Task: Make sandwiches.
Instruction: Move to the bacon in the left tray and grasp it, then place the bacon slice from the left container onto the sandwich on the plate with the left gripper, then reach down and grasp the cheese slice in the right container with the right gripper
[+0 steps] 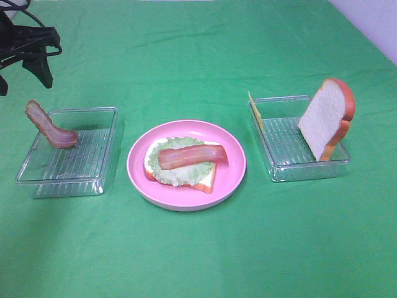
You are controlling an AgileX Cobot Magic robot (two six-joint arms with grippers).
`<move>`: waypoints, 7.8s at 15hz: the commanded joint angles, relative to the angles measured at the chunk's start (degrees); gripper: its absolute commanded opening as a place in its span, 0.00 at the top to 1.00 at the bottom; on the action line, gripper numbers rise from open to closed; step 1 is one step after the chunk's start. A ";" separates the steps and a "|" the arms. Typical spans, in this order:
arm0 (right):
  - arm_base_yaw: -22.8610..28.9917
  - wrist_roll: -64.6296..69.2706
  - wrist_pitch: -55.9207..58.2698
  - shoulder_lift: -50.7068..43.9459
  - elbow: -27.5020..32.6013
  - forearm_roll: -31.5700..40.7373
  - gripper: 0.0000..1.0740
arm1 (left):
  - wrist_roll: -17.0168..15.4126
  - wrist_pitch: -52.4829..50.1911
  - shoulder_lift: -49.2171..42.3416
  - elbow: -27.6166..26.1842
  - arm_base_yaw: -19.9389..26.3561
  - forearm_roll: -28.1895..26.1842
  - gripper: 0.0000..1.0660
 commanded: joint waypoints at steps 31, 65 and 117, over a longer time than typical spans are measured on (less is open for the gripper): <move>0.00 -0.57 -0.57 -0.86 0.29 0.00 0.27 | -0.46 -13.35 11.06 0.00 3.78 -0.06 1.00; 0.00 -0.57 -0.57 -0.86 0.29 0.00 0.27 | 24.18 -14.90 16.56 -0.11 -17.88 -29.51 1.00; 0.00 16.39 -19.77 81.76 -34.26 -2.86 0.52 | 13.52 7.16 -103.36 53.11 -17.88 2.75 0.27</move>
